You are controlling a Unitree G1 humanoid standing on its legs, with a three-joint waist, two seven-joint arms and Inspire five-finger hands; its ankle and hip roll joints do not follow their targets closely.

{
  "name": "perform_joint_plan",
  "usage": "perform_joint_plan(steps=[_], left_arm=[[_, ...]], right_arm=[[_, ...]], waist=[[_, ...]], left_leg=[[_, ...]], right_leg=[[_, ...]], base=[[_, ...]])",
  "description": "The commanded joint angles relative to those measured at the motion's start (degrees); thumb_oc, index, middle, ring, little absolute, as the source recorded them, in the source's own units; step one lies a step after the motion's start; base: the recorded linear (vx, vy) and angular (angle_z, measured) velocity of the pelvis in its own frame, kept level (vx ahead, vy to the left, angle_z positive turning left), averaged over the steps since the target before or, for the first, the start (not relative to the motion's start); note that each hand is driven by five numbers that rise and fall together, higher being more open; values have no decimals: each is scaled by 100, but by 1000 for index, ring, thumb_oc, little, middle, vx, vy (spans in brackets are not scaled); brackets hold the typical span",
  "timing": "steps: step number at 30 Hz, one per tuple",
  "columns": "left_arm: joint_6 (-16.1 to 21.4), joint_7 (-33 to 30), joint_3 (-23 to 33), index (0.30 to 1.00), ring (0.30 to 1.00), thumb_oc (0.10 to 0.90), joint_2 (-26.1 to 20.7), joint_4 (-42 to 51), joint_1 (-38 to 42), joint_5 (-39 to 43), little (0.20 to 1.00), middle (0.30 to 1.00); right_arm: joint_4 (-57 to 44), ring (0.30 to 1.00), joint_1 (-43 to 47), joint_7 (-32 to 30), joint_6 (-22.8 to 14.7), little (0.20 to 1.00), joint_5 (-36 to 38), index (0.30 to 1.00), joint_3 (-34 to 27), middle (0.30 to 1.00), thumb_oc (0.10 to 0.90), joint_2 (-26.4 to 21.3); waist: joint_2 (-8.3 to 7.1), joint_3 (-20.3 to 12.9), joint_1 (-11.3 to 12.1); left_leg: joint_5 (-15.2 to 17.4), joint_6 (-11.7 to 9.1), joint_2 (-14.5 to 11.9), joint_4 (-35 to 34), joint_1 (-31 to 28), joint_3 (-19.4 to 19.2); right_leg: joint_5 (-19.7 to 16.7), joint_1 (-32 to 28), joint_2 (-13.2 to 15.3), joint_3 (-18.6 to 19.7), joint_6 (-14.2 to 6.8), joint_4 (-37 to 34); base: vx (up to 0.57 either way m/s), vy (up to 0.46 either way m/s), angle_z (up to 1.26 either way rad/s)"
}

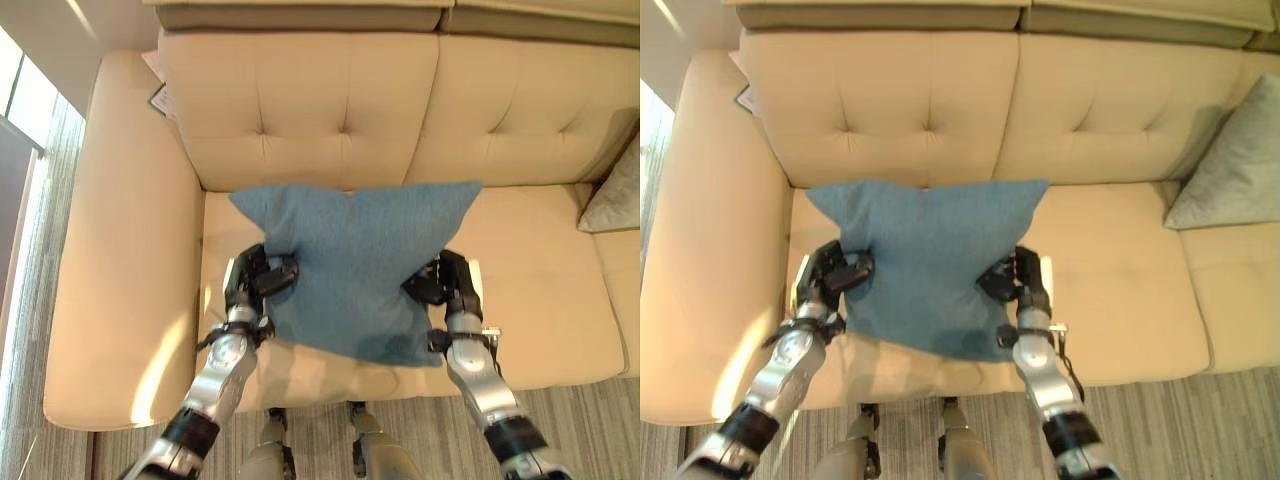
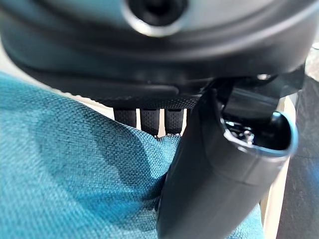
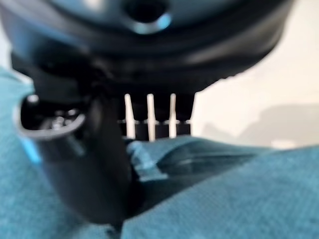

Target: Pick up all the scattered cushions and arrange them neatly on the sofa.

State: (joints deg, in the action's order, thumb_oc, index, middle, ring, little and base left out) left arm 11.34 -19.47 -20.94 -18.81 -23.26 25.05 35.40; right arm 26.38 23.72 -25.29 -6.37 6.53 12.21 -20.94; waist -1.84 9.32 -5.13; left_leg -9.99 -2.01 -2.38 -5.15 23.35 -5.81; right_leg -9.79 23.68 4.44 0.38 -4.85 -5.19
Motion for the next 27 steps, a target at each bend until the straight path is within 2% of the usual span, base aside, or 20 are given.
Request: perform_joint_plan(steps=[1, 5, 8, 15, 22, 23, 24, 25, 26, 27], left_arm=[[1148, 82, -791, 300, 300, 400, 195, 262, 2117, -382, 300, 300], [1236, -196, -1027, 300, 300, 400, 3, -845, 3883, -433, 300, 300], [1288, -297, -1073, 300, 300, 400, -32, -1169, 4449, -447, 300, 300], [1306, -705, -1569, 300, 300, 400, -53, -2009, 6043, -891, 300, 300], [1226, -777, -1643, 300, 300, 400, 98, -2354, 6327, -991, 300, 300], [1223, -800, -1652, 300, 300, 400, 131, -2387, 6357, -1011, 300, 300], [1224, -800, -1638, 300, 300, 400, 155, -2389, 6338, -954, 300, 300], [1228, -791, -1636, 300, 300, 400, 154, -2370, 6324, -898, 300, 300], [1240, -785, -1627, 380, 380, 453, 127, -2316, 6288, -868, 380, 380], [1239, -785, -1627, 578, 578, 585, 126, -2316, 6288, -868, 578, 578]], right_arm=[[-230, 300, 1740, -322, -879, 300, 71, 300, 283, 300, 400, -145], [702, 300, 3377, -823, -888, 300, 64, 300, 585, 300, 400, -517], [1029, 300, 3953, -1019, -850, 300, -18, 300, 736, 300, 400, -680], [1792, 300, 5418, -1562, -696, 300, -332, 300, 1310, 300, 400, -1052], [2261, 300, 5786, -1646, -608, 300, -306, 300, 1483, 300, 400, -1117], [2554, 681, 5897, -1581, -604, 681, -143, 681, 1530, 681, 654, -1148], [2888, 900, 5950, -1462, -594, 900, 121, 900, 1574, 900, 800, -1175], [3055, 900, 5972, -1321, -589, 900, 318, 900, 1625, 900, 800, -1206], [3194, 900, 6001, -1210, -570, 900, 433, 900, 1700, 900, 800, -1238], [3195, 900, 6002, -1210, -571, 900, 434, 900, 1701, 900, 800, -1238]], waist=[[121, -359, 146], [205, -233, 179], [218, -185, 191], [208, -149, 184], [219, -66, 210], [234, -34, 242], [239, -12, 277], [237, 18, 296], [249, 33, 312], [249, 32, 311]], left_leg=[[537, -331, -94, 15, 160, 148], [438, -415, -66, 15, 454, 246], [403, -451, -76, 15, 581, 292], [296, -530, -59, 15, 1010, 362], [244, -546, -44, 15, 1238, 394], [219, -550, -32, 15, 1346, 407], [193, -555, -28, 15, 1430, 422], [187, -563, -28, 15, 1457, 428], [176, -567, -30, 15, 1482, 430], [176, -568, -30, 15, 1482, 430]], right_leg=[[479, 7, 52, -363, -460, 19], [457, 276, 33, -436, -450, 19], [437, 406, 35, -468, -455, 19], [365, 841, 46, -497, -509, 19], [314, 1055, 56, -528, -535, 19], [294, 1160, 55, -541, -549, 19], [277, 1231, 61, -551, -558, 19], [268, 1265, 63, -560, -567, 19], [265, 1294, 58, -565, -567, 19], [265, 1294, 58, -565, -567, 19]], base=[[0, 0, 0], [-25, -10, 4], [-23, -16, 11], [-26, -19, 6], [-13, -8, 3], [-51, -28, 3], [-54, -35, 2], [-38, -26, 2], [0, 0, 0], [0, 0, 0]])
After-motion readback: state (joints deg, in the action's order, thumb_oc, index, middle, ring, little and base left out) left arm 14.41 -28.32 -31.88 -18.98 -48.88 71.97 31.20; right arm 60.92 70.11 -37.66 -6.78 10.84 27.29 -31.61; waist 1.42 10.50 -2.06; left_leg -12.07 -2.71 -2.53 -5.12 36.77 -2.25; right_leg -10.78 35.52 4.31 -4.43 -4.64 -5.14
